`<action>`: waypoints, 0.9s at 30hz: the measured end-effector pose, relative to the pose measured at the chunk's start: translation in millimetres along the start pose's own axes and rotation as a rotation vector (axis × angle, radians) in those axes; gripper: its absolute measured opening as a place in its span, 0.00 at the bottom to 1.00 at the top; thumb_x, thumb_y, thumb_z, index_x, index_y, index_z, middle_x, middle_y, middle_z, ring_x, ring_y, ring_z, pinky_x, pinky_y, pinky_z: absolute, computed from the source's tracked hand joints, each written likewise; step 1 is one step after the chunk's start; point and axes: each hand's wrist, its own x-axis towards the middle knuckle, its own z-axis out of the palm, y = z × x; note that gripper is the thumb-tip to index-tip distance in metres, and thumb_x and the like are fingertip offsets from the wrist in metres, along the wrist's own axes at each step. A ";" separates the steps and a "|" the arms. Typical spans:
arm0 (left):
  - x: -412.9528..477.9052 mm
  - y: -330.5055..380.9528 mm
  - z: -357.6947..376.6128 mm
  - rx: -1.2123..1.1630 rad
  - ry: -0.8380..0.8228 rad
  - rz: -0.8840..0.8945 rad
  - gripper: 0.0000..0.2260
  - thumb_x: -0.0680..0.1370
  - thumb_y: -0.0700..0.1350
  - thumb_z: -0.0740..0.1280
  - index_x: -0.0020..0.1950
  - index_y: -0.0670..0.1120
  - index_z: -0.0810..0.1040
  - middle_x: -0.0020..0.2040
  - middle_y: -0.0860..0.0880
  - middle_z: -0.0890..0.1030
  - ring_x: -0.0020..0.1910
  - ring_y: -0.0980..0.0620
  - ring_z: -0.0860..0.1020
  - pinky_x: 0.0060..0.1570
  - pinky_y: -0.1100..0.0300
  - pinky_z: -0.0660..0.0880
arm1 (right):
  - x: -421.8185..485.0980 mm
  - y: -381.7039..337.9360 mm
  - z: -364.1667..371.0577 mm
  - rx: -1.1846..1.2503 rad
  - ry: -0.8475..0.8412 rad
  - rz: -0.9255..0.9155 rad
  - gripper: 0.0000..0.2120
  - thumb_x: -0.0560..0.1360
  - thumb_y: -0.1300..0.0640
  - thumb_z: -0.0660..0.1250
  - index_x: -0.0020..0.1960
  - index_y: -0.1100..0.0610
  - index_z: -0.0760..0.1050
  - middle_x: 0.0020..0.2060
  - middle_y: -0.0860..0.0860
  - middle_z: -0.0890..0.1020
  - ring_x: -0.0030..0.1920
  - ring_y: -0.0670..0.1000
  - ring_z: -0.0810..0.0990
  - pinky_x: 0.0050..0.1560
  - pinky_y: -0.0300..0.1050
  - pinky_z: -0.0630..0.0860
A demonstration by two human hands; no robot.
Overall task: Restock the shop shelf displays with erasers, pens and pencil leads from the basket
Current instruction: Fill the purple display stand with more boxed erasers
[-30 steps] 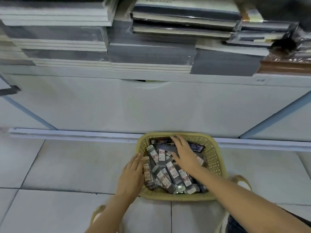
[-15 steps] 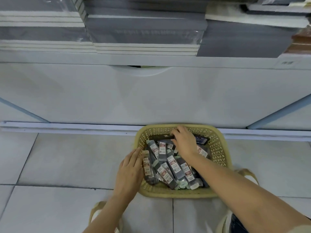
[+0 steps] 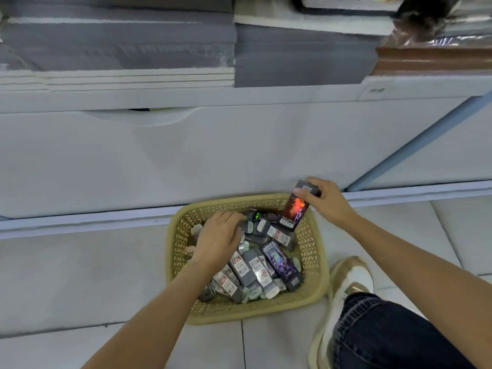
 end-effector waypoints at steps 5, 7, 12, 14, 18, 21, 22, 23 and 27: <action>34.0 13.6 36.3 0.050 -0.101 -0.096 0.20 0.81 0.43 0.61 0.73 0.44 0.67 0.70 0.45 0.71 0.69 0.46 0.66 0.70 0.54 0.61 | -19.7 40.6 4.6 -0.116 -0.088 0.030 0.13 0.74 0.52 0.72 0.39 0.61 0.78 0.35 0.58 0.77 0.37 0.53 0.75 0.41 0.52 0.67; 37.6 13.5 45.9 0.036 -0.087 -0.169 0.20 0.80 0.41 0.64 0.72 0.43 0.68 0.67 0.43 0.70 0.67 0.44 0.67 0.68 0.53 0.63 | -18.9 48.2 10.6 -0.150 -0.081 0.002 0.14 0.74 0.53 0.73 0.39 0.65 0.79 0.37 0.62 0.75 0.38 0.57 0.74 0.42 0.52 0.68; 40.4 9.2 55.4 0.016 -0.079 -0.264 0.12 0.75 0.40 0.71 0.58 0.45 0.79 0.58 0.44 0.75 0.60 0.44 0.71 0.58 0.52 0.69 | -10.3 55.6 12.7 -0.144 -0.092 -0.012 0.15 0.72 0.52 0.74 0.40 0.64 0.79 0.36 0.59 0.73 0.36 0.55 0.73 0.38 0.47 0.64; 40.1 7.2 52.6 -0.036 -0.031 -0.258 0.08 0.75 0.41 0.71 0.54 0.45 0.80 0.54 0.46 0.78 0.57 0.45 0.73 0.52 0.52 0.71 | -7.7 58.1 10.4 -0.139 -0.109 -0.035 0.14 0.72 0.51 0.74 0.37 0.60 0.77 0.34 0.53 0.71 0.35 0.51 0.71 0.38 0.46 0.63; 39.3 4.4 44.0 -0.012 -0.062 -0.238 0.06 0.78 0.44 0.69 0.54 0.46 0.80 0.46 0.47 0.83 0.48 0.46 0.80 0.45 0.52 0.77 | -7.0 59.1 8.1 -0.170 -0.109 -0.077 0.14 0.71 0.50 0.74 0.36 0.60 0.78 0.36 0.52 0.74 0.37 0.49 0.73 0.39 0.46 0.67; 34.6 3.9 40.3 -0.047 -0.069 -0.249 0.05 0.78 0.44 0.69 0.53 0.47 0.79 0.45 0.49 0.84 0.44 0.48 0.82 0.45 0.52 0.78 | -8.3 51.6 13.8 -0.232 -0.152 -0.187 0.10 0.71 0.51 0.74 0.43 0.58 0.83 0.46 0.52 0.82 0.49 0.50 0.76 0.52 0.46 0.71; 32.3 3.4 38.5 -0.097 -0.053 -0.246 0.04 0.77 0.43 0.70 0.52 0.47 0.79 0.44 0.50 0.84 0.43 0.49 0.81 0.46 0.52 0.78 | -8.5 47.2 17.0 -0.224 -0.172 -0.211 0.09 0.71 0.51 0.74 0.44 0.56 0.83 0.48 0.50 0.82 0.51 0.48 0.76 0.54 0.45 0.71; 29.7 2.5 36.1 -0.167 -0.044 -0.236 0.04 0.77 0.43 0.70 0.51 0.47 0.80 0.44 0.52 0.83 0.43 0.51 0.81 0.47 0.52 0.78 | -8.3 42.9 20.5 -0.191 -0.186 -0.220 0.08 0.71 0.51 0.74 0.45 0.55 0.83 0.48 0.49 0.83 0.51 0.46 0.77 0.54 0.43 0.71; 21.0 3.8 19.6 -0.521 -0.052 -0.236 0.02 0.77 0.42 0.71 0.48 0.48 0.81 0.44 0.52 0.83 0.44 0.53 0.82 0.48 0.52 0.80 | -5.8 28.5 38.1 -0.096 -0.258 -0.223 0.08 0.72 0.53 0.74 0.46 0.56 0.82 0.50 0.50 0.84 0.53 0.45 0.79 0.56 0.44 0.73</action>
